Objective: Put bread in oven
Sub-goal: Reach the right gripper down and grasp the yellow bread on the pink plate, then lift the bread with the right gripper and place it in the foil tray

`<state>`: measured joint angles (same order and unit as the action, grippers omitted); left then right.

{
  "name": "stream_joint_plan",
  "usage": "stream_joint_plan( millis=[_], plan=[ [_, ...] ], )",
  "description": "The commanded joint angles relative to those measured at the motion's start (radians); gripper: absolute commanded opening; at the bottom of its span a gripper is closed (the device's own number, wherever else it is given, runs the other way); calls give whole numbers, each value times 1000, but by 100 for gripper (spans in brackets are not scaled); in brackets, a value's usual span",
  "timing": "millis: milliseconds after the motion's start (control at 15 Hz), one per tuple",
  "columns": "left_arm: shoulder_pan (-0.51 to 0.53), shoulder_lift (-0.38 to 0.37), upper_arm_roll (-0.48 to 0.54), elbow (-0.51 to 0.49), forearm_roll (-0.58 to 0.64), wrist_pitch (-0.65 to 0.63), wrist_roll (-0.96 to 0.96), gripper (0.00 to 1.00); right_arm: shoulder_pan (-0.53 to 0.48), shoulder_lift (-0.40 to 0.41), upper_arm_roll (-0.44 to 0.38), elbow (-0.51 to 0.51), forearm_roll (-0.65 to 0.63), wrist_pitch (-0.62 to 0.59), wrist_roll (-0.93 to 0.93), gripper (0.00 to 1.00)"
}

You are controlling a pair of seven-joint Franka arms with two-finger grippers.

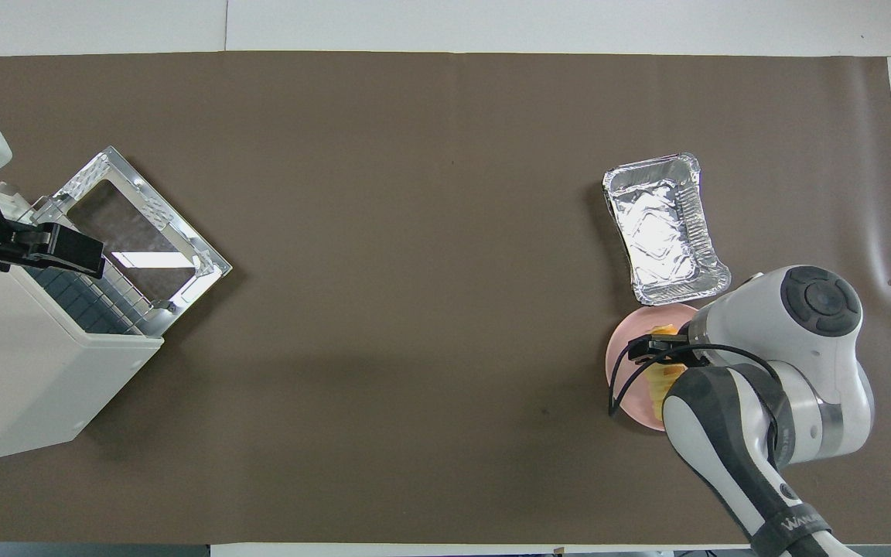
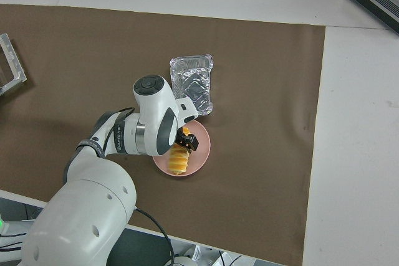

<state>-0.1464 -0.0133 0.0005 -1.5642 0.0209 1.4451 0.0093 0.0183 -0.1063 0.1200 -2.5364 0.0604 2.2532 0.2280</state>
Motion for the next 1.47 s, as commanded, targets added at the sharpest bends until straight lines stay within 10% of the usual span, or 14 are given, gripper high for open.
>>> stream_joint_plan(
  millis=[0, 334, 869, 1404],
  plan=[
    [18, -16, -8, -13, -16, 6, 14, 100, -12, -49, 7, -77, 18, 60, -15, 92],
    [16, -16, -8, -13, -16, 6, 14, 100, -14, -65, 1, -59, 18, -13, -15, 0],
    [16, -16, -8, -13, -16, 8, 14, 100, -18, -69, -5, 241, 7, -320, -51, 0],
    [18, -14, -8, -13, -16, 6, 14, 100, -106, 203, -3, 617, -67, -330, -263, 0]
  ],
)
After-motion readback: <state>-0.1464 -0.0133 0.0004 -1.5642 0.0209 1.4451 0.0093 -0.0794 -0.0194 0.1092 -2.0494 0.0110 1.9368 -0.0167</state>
